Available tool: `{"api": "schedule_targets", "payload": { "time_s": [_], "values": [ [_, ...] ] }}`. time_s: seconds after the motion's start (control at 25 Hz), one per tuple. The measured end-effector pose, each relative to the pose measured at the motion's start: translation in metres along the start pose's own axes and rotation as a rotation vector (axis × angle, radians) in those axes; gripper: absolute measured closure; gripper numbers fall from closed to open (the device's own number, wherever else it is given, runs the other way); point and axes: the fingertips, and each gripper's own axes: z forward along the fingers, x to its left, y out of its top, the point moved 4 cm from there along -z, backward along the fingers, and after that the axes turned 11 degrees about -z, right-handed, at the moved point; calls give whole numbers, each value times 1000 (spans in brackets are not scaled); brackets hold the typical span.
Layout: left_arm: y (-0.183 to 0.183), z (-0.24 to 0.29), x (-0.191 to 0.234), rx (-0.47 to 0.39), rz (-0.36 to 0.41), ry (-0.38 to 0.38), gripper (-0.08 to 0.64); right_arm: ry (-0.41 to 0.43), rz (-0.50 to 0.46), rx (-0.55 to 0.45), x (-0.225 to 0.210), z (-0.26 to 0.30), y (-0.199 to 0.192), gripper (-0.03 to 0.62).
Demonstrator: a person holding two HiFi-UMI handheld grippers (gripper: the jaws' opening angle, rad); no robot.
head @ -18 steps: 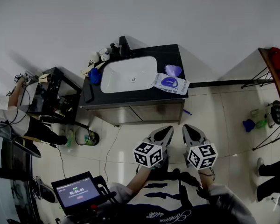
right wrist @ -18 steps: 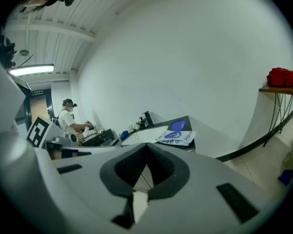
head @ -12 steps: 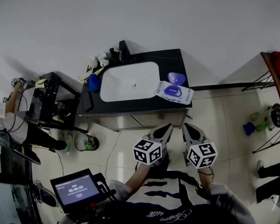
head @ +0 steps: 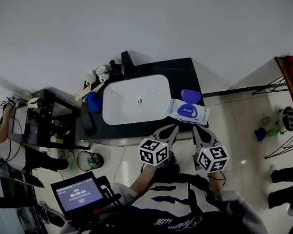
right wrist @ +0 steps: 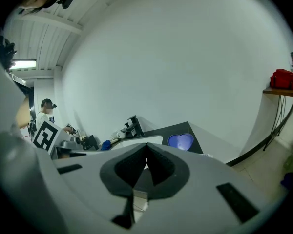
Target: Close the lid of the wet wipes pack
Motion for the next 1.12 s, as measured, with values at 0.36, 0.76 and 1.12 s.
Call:
{"api": "schedule_targets", "payload": {
  "time_s": [0.36, 0.76, 1.12],
  "values": [
    [-3, 33, 44, 116, -27, 25, 559, -64, 10, 45, -25, 28, 3, 594],
    [-7, 89, 106, 152, -85, 147, 559, 25, -39, 100, -80, 96, -5, 594],
    [-12, 111, 126, 201, -188, 283, 558, 70, -65, 198, -140, 133, 2, 594]
  ]
}}
